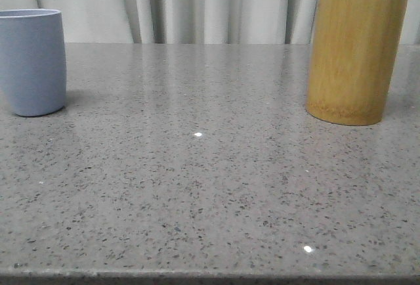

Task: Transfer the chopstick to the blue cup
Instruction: 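Move the left gripper over the light blue cup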

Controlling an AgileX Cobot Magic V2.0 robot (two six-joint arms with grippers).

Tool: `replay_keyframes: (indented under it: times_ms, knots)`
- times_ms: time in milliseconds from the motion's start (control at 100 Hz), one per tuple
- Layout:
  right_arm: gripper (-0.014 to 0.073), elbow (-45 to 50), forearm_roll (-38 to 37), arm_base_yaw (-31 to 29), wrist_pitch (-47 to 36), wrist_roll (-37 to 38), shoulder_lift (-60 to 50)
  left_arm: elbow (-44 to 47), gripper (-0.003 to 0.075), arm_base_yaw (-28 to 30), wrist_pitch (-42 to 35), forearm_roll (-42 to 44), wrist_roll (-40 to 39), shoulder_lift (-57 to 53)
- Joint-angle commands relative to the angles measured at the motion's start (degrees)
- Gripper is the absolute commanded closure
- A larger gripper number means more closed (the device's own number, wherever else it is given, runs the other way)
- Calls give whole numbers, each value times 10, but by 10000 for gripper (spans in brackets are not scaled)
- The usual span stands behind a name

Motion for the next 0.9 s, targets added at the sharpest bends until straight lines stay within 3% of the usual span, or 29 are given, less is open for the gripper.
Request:
replay_keyframes:
  times_ms: [0,890]
  knots:
    - [662,1,-1,-4,-47,-1,-13,6,739,2,-46,0,-7,-20]
    - [662,0,5,-4,-70,1,-13,2,739,2,-79,-3,-7,-20]
